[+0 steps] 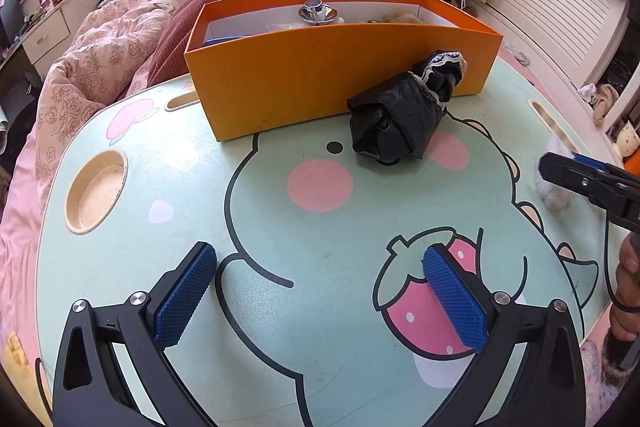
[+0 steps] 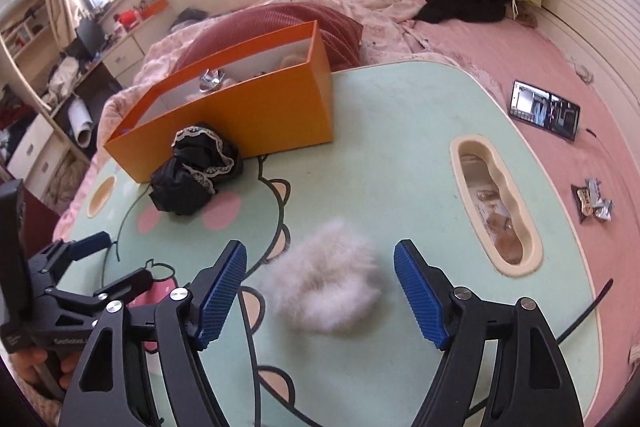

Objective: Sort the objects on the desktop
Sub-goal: 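Grasp the black lace-trimmed cloth bag with the left gripper while the right gripper holds the pompom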

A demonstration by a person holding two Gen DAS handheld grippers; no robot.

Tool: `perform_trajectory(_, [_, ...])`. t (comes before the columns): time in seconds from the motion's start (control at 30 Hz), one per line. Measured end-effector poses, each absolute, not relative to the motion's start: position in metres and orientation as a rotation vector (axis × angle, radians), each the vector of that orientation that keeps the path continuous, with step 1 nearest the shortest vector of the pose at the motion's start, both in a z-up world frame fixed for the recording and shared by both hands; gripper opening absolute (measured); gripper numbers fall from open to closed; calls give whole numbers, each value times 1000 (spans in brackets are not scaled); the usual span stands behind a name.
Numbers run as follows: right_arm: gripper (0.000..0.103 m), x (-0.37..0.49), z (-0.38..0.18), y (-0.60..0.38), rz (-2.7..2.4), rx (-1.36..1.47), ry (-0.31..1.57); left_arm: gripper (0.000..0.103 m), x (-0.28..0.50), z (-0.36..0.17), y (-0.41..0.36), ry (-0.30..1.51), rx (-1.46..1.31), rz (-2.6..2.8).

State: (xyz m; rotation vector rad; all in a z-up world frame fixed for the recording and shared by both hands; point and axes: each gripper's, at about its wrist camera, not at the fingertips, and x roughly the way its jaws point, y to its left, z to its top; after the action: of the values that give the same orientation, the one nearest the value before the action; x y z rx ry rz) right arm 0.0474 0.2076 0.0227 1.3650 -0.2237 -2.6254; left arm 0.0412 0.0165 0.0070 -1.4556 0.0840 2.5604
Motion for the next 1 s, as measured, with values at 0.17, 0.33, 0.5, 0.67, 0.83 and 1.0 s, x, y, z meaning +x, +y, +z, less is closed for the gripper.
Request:
perform_trajectory(0.17, [26, 64, 25, 182, -2575, 1242, -101, 103, 41, 7, 17, 83, -1456, 2560])
perform_trajectory(0.33, [25, 84, 39, 182, -2560, 1115, -125, 103, 39, 9, 18, 79, -1451, 2570])
perform_trajectory(0.5, [25, 83, 45, 198, -2604, 1103, -171, 103, 21, 32, 38, 125, -1348, 2574])
perform_trajectory(0.67, [25, 82, 47, 207, -2620, 1106, -193, 103, -14, 38, 62, 98, -1395, 2585])
perform_trajectory(0.83, [25, 82, 45, 209, -2616, 1114, -197, 101, -36, 27, 78, 73, -1423, 2523])
perform_trajectory(1.0, [25, 83, 44, 205, -2620, 1111, -170, 37, -16, 18, 68, 26, -1349, 2483])
